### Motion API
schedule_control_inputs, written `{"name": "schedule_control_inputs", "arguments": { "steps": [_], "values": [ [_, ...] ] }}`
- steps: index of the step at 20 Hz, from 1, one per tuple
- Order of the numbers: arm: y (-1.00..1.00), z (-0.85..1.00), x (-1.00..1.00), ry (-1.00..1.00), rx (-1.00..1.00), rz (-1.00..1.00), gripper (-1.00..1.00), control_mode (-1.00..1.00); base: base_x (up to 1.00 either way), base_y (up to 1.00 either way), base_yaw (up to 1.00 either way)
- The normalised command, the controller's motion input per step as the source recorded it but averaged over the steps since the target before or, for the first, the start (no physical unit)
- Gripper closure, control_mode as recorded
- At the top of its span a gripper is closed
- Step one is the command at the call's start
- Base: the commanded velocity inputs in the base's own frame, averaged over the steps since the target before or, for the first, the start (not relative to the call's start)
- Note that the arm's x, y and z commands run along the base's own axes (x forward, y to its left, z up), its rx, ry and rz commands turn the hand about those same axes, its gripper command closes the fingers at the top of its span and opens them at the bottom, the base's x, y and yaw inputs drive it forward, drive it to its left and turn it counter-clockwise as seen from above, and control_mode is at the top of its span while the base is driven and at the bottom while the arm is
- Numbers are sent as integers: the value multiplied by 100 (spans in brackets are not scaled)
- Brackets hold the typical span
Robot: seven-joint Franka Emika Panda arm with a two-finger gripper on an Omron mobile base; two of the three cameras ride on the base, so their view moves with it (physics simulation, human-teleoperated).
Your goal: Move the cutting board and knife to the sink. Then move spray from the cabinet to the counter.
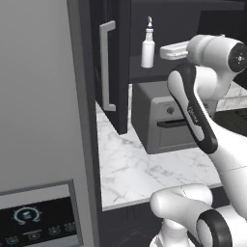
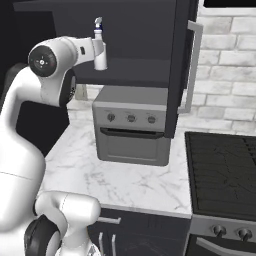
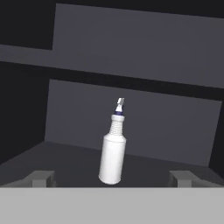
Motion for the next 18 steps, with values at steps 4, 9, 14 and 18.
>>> {"name": "schedule_control_inputs", "arguments": {
  "steps": [4, 9, 14, 18],
  "values": [
    [0, -6, 10, 0, 0, 0, -100, -100, 0, 0, 0],
    [0, -10, 8, 0, 1, 0, -100, -100, 0, 0, 0],
    [0, -9, 12, 0, 0, 0, -100, -100, 0, 0, 0],
    [0, -4, 23, 0, 0, 0, -100, -100, 0, 0, 0]
  ]
}}
